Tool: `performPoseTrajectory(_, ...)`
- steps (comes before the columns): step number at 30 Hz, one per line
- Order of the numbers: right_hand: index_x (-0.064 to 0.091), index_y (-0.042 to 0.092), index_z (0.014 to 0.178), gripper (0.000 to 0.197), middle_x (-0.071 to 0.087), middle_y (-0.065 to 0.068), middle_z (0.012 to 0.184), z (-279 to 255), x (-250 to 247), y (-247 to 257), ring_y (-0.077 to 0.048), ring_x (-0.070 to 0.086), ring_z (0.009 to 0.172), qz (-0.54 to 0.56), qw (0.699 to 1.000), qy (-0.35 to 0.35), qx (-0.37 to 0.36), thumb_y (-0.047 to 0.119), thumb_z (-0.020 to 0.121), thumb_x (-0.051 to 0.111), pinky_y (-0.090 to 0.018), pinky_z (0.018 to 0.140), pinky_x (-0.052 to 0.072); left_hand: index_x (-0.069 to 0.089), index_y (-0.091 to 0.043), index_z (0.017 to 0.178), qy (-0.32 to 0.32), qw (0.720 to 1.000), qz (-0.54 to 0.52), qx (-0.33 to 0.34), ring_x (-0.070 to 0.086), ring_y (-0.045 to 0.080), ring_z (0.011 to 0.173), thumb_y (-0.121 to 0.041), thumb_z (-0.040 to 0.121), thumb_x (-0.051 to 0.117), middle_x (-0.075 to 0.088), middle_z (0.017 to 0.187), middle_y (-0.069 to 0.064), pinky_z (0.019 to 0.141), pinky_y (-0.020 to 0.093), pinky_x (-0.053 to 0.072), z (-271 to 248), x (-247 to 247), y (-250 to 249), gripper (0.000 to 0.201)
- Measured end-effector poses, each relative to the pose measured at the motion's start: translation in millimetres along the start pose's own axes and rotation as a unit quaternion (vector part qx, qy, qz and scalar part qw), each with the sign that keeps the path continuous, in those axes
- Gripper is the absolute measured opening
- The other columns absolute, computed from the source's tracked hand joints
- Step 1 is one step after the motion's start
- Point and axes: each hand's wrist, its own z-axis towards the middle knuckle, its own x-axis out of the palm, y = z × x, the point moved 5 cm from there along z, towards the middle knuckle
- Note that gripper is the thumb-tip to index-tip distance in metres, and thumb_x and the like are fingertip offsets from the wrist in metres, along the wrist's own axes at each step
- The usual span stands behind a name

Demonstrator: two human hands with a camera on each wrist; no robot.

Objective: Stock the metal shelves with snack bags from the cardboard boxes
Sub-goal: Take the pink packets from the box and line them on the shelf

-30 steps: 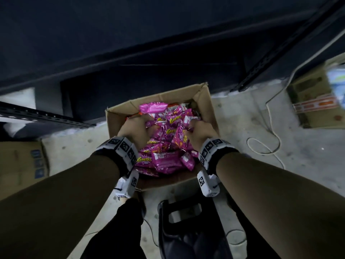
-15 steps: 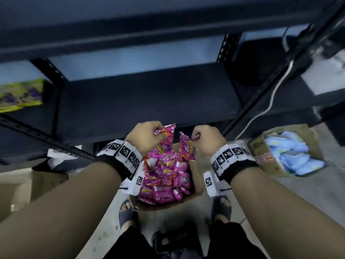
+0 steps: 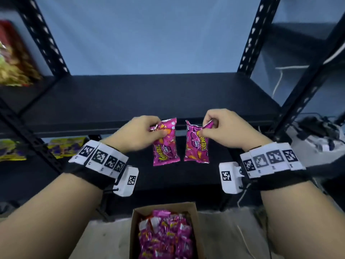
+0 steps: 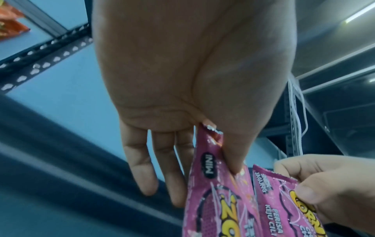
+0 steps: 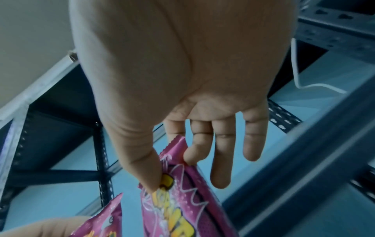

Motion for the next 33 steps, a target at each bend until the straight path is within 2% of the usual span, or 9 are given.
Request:
performPoseTrajectory(5,0.067,0.021,0.080,0.022,0.065,0.007,0.068,36,-35,38,-0.002,0.050,0.054,0.048,0.997,-0.026,-0.046,0.035,0.082,0.083,-0.025,0.057,0.043,0.066,-0.022,0.087,-0.069,0.998,-0.001,-0.003,0.064,0.005,0.061,-0.045,0.095,0.068,0.072,0.075,-0.006,0.059,0.028,0.046,10,-71,-10,0.025)
performPoseTrajectory(9,0.069,0.013,0.088,0.025,0.065,0.009,0.065,81,-41,46,-0.001,0.049,0.051,0.064,0.997,-0.018,-0.034,0.032,0.083,0.084,-0.022,0.055,0.039,0.065,-0.020,0.092,-0.096,0.994,-0.040,-0.020,0.071,0.016,0.067,-0.042,0.093,0.072,0.075,0.080,-0.001,0.073,0.039,0.059,36,-101,-1,0.023)
performPoseTrajectory(13,0.069,0.010,0.092,0.025,0.075,-0.004,0.078,120,-33,41,-0.009,0.064,0.063,0.078,0.997,-0.002,0.001,0.031,0.085,0.081,-0.026,0.061,0.051,0.061,-0.013,0.102,-0.081,0.993,-0.074,-0.053,0.074,0.028,0.078,-0.039,0.093,0.073,0.075,0.090,0.011,0.075,0.046,0.064,67,-108,15,0.030)
performPoseTrajectory(16,0.068,0.012,0.090,0.021,0.076,-0.008,0.080,143,-26,34,-0.017,0.070,0.071,0.080,0.996,-0.004,0.033,0.029,0.087,0.079,-0.032,0.063,0.056,0.062,-0.011,0.104,-0.057,0.991,-0.086,-0.081,0.076,0.027,0.079,-0.038,0.094,0.073,0.075,0.088,0.009,0.073,0.047,0.065,88,-105,27,0.030)
performPoseTrajectory(21,0.068,0.012,0.090,0.023,0.077,-0.013,0.084,166,-17,20,-0.021,0.069,0.070,0.055,0.996,-0.006,0.073,0.032,0.087,0.079,-0.035,0.063,0.057,0.061,-0.010,0.099,-0.057,0.988,-0.077,-0.125,0.076,0.026,0.073,-0.037,0.092,0.075,0.076,0.088,0.011,0.074,0.045,0.065,116,-100,49,0.031)
performPoseTrajectory(24,0.070,0.006,0.095,0.031,0.076,-0.014,0.083,173,-11,11,-0.022,0.064,0.065,0.040,0.995,-0.010,0.095,0.035,0.088,0.077,-0.035,0.063,0.054,0.061,-0.013,0.099,-0.066,0.989,-0.023,-0.128,0.075,0.027,0.083,-0.041,0.091,0.075,0.076,0.096,0.010,0.080,0.045,0.064,127,-99,57,0.032)
performPoseTrajectory(26,0.069,0.006,0.110,0.042,0.073,-0.009,0.093,174,-8,9,-0.023,0.067,0.078,0.029,0.994,-0.014,0.103,0.039,0.087,0.077,-0.037,0.074,0.055,0.061,-0.014,0.110,-0.070,0.988,0.040,-0.129,0.070,0.025,0.097,-0.050,0.088,0.075,0.072,0.112,0.006,0.088,0.041,0.058,129,-100,58,0.045)
performPoseTrajectory(29,0.057,0.014,0.137,0.058,0.061,-0.002,0.131,170,-6,15,-0.024,0.060,0.121,-0.030,0.995,-0.024,0.092,0.043,0.089,0.074,-0.031,0.095,0.046,0.050,-0.015,0.140,-0.076,0.982,0.131,-0.109,0.056,0.026,0.123,-0.060,0.085,0.073,0.053,0.138,0.007,0.101,0.038,0.048,126,-96,55,0.075)
performPoseTrajectory(33,0.052,0.018,0.143,0.058,0.050,-0.005,0.143,162,12,33,-0.026,0.049,0.131,-0.097,0.994,-0.024,0.042,0.045,0.093,0.065,-0.037,0.101,0.045,0.049,-0.022,0.143,-0.080,0.955,0.275,-0.081,0.046,0.029,0.131,-0.065,0.091,0.056,0.046,0.141,0.007,0.101,0.050,0.049,118,-75,39,0.068)
